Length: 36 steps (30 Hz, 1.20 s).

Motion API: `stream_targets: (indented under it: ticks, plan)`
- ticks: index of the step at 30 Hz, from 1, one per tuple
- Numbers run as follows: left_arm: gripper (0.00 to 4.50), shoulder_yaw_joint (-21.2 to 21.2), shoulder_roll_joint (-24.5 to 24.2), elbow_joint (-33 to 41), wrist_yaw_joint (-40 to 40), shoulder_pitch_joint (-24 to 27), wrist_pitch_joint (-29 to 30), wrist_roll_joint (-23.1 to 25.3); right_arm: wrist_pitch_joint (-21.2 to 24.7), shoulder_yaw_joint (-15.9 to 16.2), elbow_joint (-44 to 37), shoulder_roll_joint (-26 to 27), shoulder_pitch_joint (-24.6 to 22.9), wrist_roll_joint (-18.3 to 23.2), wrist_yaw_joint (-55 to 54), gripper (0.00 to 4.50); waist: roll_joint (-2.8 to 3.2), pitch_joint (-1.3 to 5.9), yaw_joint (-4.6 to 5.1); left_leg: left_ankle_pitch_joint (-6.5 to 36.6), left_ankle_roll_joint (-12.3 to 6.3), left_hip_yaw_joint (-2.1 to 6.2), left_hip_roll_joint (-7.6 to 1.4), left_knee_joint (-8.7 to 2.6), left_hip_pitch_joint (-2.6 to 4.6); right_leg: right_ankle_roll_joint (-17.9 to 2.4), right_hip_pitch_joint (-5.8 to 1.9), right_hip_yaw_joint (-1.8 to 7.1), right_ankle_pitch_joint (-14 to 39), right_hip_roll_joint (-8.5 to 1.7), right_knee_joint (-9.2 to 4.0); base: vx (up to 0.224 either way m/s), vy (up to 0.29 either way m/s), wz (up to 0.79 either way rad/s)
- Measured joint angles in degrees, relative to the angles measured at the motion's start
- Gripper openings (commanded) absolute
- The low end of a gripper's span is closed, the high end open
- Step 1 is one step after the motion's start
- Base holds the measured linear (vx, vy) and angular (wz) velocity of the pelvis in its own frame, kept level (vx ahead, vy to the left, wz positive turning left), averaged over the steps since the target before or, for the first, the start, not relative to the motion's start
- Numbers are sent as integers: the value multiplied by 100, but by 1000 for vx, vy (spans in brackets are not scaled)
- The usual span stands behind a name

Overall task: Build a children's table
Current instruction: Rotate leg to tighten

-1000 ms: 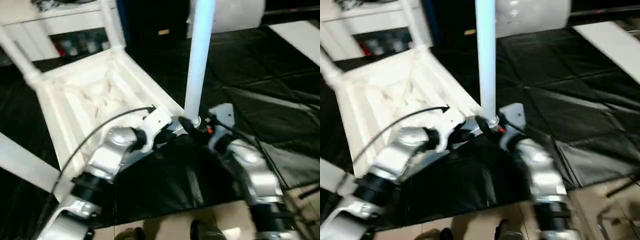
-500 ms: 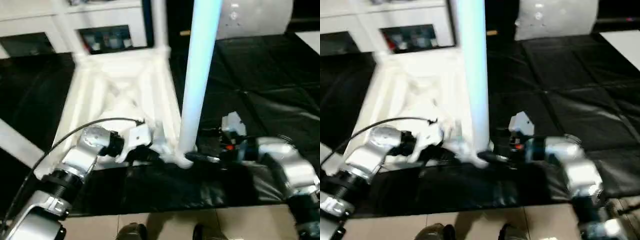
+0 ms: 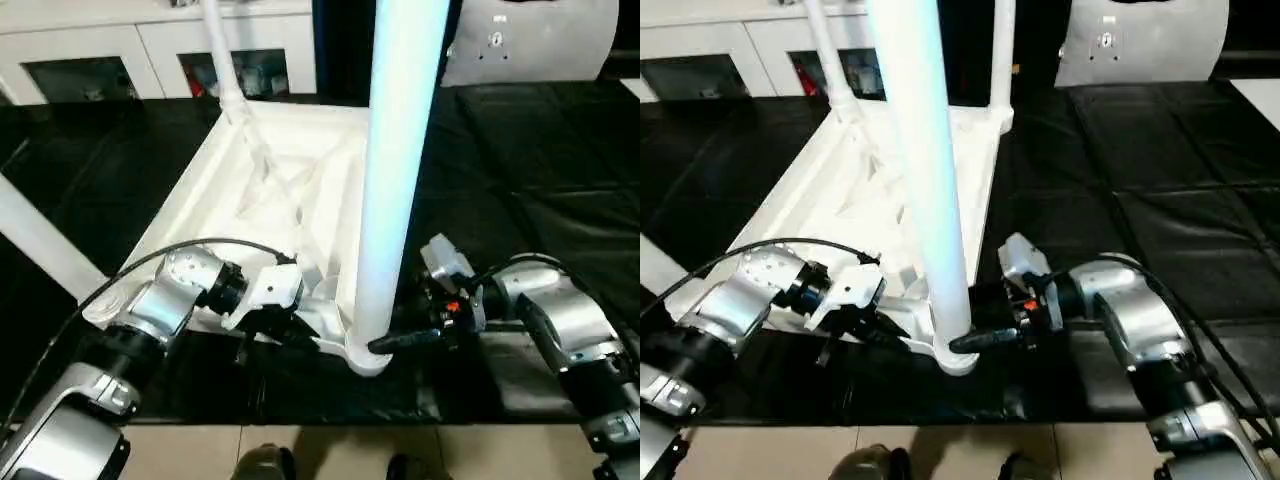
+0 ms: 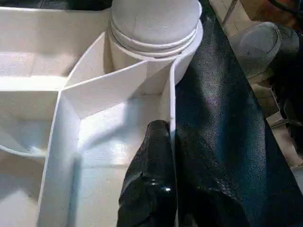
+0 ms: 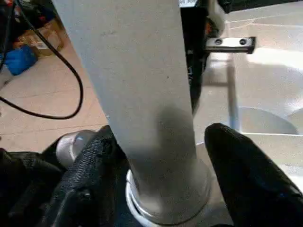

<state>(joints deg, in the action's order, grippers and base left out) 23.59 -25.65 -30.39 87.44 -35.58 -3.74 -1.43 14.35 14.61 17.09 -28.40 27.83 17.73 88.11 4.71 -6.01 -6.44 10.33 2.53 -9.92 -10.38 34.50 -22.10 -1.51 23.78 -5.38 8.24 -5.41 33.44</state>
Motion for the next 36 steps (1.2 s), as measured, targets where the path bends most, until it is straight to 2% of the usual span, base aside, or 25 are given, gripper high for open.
stream_targets:
  ticks: [6,14,19,22,25,28,29,32,34,36]
  plan:
    - [0,8,32,-120,54,-48,-72,-2,50,146,150,-8,159,-24,178,213,-23,11,-6,0,1,0,-1,1,0,6,-2,-1,4,0,4,0,0,0]
    - [0,-17,72,-194,71,-68,-77,-21,154,154,152,-25,191,-26,219,204,-25,12,-18,0,1,0,-1,1,0,10,-4,-1,7,-1,4,0,0,0]
    - [0,-103,96,9,-50,56,265,-112,420,-3,-129,10,-18,71,-34,204,-24,13,-13,0,2,0,-2,0,6,13,-8,-1,8,-1,5,0,0,0]
    - [0,-226,100,278,-351,261,556,-109,536,-235,-443,99,-378,146,-479,204,-21,14,12,0,3,0,-2,-1,11,30,-11,0,18,-1,4,0,0,0]
    - [0,-290,129,497,-680,369,868,-75,575,-423,-692,190,-655,146,-972,204,-22,14,99,-1,6,0,-2,-2,17,47,-11,0,29,0,3,0,0,0]
    - [0,-369,186,763,-1029,494,1281,-34,591,-648,-948,354,-946,102,-1567,204,-20,15,232,-1,6,-2,-1,-5,27,52,-13,2,32,1,-4,0,0,0]
    - [0,-413,249,851,-1196,541,1429,-1,582,-734,-1006,421,-1018,51,-1803,204,-20,15,310,-1,7,-1,-2,-8,28,54,-21,1,33,3,-13,0,0,0]
    - [0,-505,445,1006,-1680,588,1844,127,533,-927,-1111,665,-1162,-141,-2498,202,-21,14,462,0,8,0,2,-28,88,59,-56,-8,36,4,-45,0,0,0]
    - [0,-549,594,1051,-1996,591,2087,189,524,-1006,-1160,824,-1212,-272,-2960,200,-19,13,517,1,8,10,10,-28,110,76,-70,-17,47,1,-54,0,0,0]
    - [0,-636,835,1065,-2458,564,2353,311,545,-1112,-1171,1084,-1208,-477,-3617,198,-12,12,622,2,8,47,13,-34,109,87,-93,-61,53,1,-115,0,0,0]
